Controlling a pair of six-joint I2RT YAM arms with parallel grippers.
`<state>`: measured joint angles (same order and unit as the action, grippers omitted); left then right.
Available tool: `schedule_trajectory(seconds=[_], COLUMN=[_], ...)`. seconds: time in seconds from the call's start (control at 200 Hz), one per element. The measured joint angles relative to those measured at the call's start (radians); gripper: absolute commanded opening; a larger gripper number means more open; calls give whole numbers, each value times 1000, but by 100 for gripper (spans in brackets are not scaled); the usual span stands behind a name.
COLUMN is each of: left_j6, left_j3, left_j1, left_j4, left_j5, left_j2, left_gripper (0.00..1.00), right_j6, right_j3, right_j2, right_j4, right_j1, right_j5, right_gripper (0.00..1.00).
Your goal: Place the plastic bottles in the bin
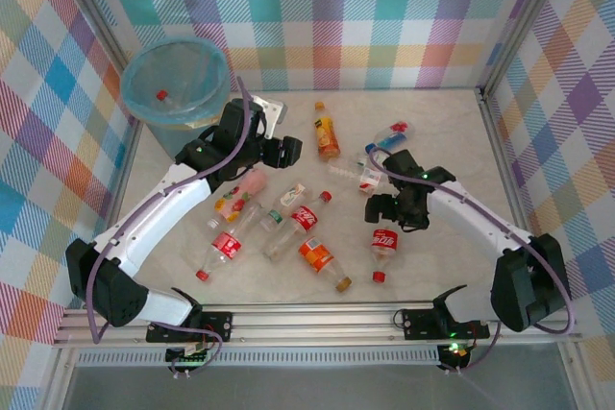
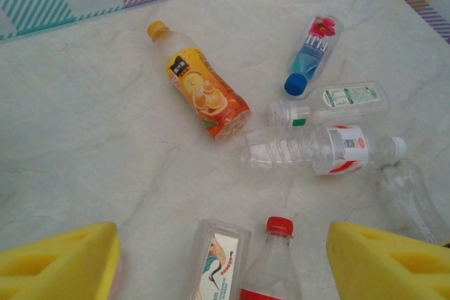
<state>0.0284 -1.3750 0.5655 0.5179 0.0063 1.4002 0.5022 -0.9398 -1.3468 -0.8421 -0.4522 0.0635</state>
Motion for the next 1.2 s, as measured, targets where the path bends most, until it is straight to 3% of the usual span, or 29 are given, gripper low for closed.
schedule_trajectory(seconds=[0.185,0.515,0.695,0.995,1.205], left_j6=[6,9,15,39,105], left_j3=[0,0,-12,-101,-194], left_j1=[2,2,2,2,2], left_j4=[0,3,6,27,36], left_j5=[-17,-34,-33,-13,102], left_j2=[0,0,7,32,45], left_gripper=[77,78,78,78,82], right_j6=[18,37,37,33,4], right_j3=[52,104,117,132,48], right_j2=[-46,-112,-101,48,202], right_j4=[73,185,199,153,71], right_j1=[22,31,34,34,34], right_j5=[-29,-76,-83,-93,-180], right_gripper=[91,68,60,56,55])
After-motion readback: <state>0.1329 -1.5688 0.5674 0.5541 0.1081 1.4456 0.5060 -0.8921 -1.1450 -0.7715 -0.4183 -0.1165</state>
